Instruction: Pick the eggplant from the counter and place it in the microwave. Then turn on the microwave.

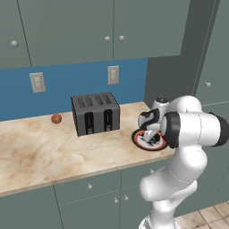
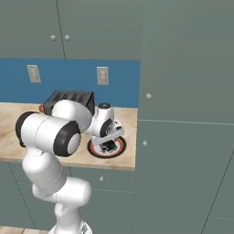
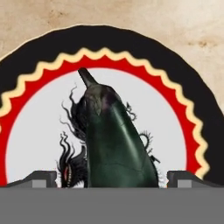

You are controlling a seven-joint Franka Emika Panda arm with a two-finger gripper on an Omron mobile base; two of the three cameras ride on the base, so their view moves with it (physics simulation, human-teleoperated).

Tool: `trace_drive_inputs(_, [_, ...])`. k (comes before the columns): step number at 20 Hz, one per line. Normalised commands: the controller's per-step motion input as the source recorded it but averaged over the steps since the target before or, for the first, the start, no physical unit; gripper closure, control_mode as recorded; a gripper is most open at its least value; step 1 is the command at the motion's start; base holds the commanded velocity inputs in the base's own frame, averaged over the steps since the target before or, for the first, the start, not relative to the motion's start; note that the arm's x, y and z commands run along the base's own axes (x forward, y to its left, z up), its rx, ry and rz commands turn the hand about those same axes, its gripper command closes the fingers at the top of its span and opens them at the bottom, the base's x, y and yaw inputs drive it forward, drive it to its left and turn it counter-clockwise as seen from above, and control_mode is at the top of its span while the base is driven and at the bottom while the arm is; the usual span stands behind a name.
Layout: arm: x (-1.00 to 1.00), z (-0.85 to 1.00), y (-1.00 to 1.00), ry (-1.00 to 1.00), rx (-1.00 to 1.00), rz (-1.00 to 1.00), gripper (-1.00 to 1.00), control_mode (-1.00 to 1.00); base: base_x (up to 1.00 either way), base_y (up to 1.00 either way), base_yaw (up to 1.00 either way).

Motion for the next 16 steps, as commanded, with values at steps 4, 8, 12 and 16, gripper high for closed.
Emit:
trace_drive_inputs(4, [0.05,-0.15,-0.05,0.01,0.0,0.02,-1.0,-1.0,0.0,0.0,0.0])
trace_drive_inputs(8, [0.06,-0.13,-0.02,0.02,0.0,0.01,-1.0,-1.0,0.0,0.0,0.0])
trace_drive_inputs(12, [0.05,-0.14,0.0,0.0,0.0,0.01,-1.0,-1.0,0.0,0.0,0.0])
trace_drive_inputs(16, [0.04,-0.14,0.0,0.0,0.0,0.01,-1.0,-1.0,0.0,0.0,0.0])
